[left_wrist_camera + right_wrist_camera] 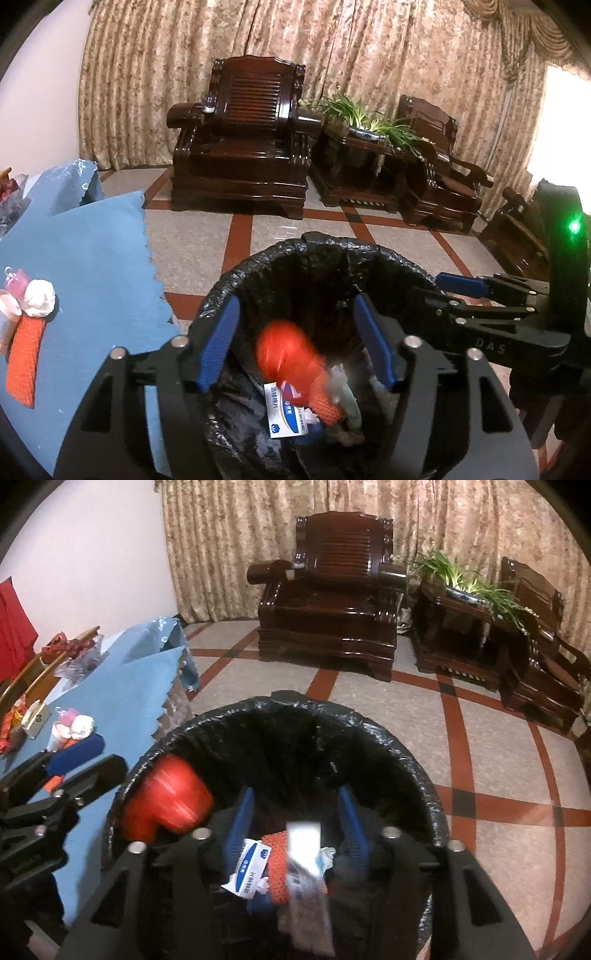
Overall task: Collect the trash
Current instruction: 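Carry the red bag and white tube over the bin and open both tools, then move both tools back over the table toward the paper cup and pink bag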
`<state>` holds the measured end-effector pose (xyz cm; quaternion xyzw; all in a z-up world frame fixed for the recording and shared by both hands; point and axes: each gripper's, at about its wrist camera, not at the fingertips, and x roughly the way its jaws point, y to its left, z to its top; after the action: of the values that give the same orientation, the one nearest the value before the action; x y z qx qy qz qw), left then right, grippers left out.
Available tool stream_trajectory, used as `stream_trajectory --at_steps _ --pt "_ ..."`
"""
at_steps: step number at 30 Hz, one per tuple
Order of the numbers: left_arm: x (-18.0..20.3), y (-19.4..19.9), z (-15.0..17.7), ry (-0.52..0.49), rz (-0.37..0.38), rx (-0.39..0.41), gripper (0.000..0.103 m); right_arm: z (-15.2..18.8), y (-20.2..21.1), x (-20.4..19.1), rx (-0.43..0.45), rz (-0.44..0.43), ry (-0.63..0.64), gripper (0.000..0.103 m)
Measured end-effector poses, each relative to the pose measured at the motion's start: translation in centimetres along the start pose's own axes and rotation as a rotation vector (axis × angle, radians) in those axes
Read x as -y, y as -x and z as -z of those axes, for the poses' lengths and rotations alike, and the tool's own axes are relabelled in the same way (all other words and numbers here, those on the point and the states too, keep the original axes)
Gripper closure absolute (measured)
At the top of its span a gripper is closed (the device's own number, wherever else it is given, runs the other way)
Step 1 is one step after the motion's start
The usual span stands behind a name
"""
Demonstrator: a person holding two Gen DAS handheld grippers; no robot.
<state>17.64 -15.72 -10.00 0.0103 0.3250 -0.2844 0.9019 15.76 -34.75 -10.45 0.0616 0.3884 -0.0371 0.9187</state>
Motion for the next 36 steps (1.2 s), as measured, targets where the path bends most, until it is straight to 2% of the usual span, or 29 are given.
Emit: stream_trajectory --at_steps 4,6,9,15,21,27,36 --pt "-0.9 0.6 -0.3 0.011 -0.019 0.007 0.026 0.2 0.2 0.0 0.018 0.008 -0.012 0.029" --pt "-1.7 1.2 -0.4 0.019 -0.039 0.018 0.02 0.2 0.6 -0.2 0.04 0.014 -0.011 0.013" --pt "-3.2 2.3 -0.8 0.031 -0.079 0.038 0.016 0.0 1.1 -0.8 0.075 0.006 -0.001 0.007" --pt "-6.9 5.4 -0.8 0.085 -0.169 0.082 0.013 -0.8 1.9 -3.1 0.121 -0.043 0.013 0.006" --pt "-11.1 8.8 -0.3 0.14 -0.274 0.109 0.013 -1.6 1.7 -7.1 0.136 -0.095 0.062 0.006" --pt "-15.6 11.9 0.8 0.2 -0.38 0.119 0.013 -2.2 0.8 -11.7 0.141 -0.156 0.116 0.006" --pt "-20.5 14.4 2.2 0.239 -0.506 0.119 0.013 -3.6 -0.6 -17.7 0.162 -0.22 0.181 0.006"
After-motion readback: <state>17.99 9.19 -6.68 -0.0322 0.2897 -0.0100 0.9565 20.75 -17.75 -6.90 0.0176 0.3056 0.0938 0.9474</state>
